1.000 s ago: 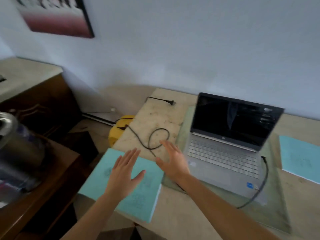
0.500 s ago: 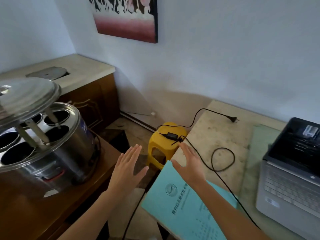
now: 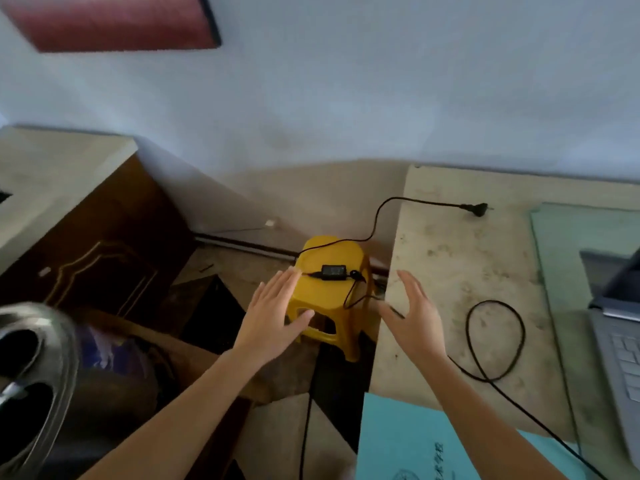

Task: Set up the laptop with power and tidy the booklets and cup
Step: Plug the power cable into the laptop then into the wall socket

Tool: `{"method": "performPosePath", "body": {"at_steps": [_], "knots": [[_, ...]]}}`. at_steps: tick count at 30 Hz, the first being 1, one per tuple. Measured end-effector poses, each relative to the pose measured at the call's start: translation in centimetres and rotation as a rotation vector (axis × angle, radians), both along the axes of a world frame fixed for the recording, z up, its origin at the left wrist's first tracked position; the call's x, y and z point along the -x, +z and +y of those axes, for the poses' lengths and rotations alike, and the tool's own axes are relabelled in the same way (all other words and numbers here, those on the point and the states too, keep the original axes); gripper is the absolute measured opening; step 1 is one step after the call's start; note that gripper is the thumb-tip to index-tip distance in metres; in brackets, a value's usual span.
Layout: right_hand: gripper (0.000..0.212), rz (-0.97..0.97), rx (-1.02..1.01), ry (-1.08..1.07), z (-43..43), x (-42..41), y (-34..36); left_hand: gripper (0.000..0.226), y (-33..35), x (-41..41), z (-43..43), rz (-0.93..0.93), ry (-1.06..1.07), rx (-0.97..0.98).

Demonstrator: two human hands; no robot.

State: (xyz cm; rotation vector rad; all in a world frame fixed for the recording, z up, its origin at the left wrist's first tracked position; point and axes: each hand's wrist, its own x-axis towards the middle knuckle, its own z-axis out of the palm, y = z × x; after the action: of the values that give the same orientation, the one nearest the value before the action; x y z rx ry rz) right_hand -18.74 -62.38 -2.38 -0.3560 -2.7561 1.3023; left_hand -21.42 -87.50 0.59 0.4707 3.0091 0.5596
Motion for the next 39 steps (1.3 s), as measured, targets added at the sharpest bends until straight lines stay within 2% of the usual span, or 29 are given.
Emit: {"method": "performPosePath", "body": {"at_steps": [4, 11, 15, 20, 22, 24, 32, 39], "knots": [[0.07, -0.05, -0.02, -0.164, 3.0, 1.4, -0.1, 0.073, -0.6, 8.1, 6.0, -0.02, -0.233, 0.036], [0.071, -0.059, -0.099, -0.392, 6.2, 2.6, -0.7, 0.071, -3.0, 18.7, 22.8, -0.054, -0.574, -0.046], [0.071, -0.103, -0.116, -0.49, 5.3, 2.8, -1.6, 0.067, -4.8, 23.0, 30.3, -0.085, -0.627, -0.118], [0.07, -0.166, -0.076, -0.612, 3.5, 3.6, -3.4, 0.061, -8.0, 27.0, 35.4, -0.169, -0.668, 0.023], [0.069, -0.18, -0.067, -0.637, 3.0, 4.3, -3.9, 0.057, -9.1, 27.7, 36.0, -0.13, -0.712, 0.058], [0.068, -0.192, -0.059, -0.664, 2.4, 5.0, -4.2, 0.059, -9.8, 27.9, 35.9, -0.09, -0.729, 0.012], [0.062, -0.197, -0.019, -0.714, 0.8, 8.9, -2.8, 0.029, -7.9, 27.5, 29.3, -0.225, -0.655, -0.392], [0.052, -0.048, 0.036, -0.665, -1.7, 15.8, 0.2, 0.014, -1.8, 29.5, 17.1, -0.311, -0.588, -0.742]]}}
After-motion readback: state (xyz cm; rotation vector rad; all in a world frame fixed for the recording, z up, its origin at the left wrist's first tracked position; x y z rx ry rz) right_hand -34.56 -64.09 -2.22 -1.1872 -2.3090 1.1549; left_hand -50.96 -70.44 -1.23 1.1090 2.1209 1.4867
